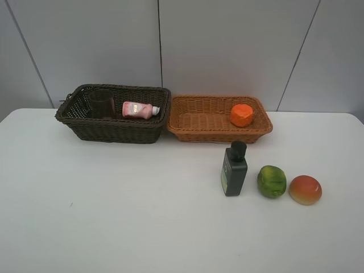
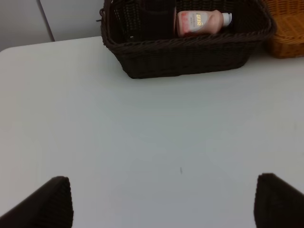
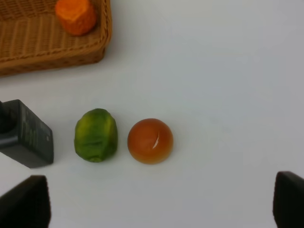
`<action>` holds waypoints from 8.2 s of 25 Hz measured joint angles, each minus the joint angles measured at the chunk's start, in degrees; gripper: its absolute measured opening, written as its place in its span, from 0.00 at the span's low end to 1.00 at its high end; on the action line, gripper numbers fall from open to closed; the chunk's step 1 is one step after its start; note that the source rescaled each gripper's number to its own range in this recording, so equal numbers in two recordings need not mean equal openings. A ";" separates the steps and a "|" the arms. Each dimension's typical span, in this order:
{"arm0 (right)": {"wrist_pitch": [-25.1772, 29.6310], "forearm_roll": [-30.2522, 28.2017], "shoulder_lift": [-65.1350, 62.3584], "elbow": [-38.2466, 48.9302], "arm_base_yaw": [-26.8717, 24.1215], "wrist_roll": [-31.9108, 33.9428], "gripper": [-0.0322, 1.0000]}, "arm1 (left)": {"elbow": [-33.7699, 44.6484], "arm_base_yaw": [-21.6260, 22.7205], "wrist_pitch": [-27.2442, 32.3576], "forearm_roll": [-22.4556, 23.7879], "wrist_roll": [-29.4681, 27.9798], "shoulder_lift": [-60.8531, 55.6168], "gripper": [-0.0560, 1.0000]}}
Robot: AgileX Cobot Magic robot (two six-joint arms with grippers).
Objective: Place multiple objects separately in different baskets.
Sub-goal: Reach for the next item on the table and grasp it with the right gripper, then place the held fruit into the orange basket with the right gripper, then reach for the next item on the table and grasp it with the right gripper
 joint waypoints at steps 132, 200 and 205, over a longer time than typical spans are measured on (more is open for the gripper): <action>-27.41 3.96 70.33 -27.68 13.26 -10.09 0.40 | 0.00 0.00 0.00 0.05 0.00 -0.05 0.94; -38.16 6.14 83.78 -44.34 25.22 -7.14 1.00 | 0.00 0.00 0.00 0.05 0.00 -0.10 0.94; -30.56 -3.44 77.76 -44.34 25.27 2.14 1.00 | 0.00 0.00 0.00 0.05 0.00 -0.10 0.94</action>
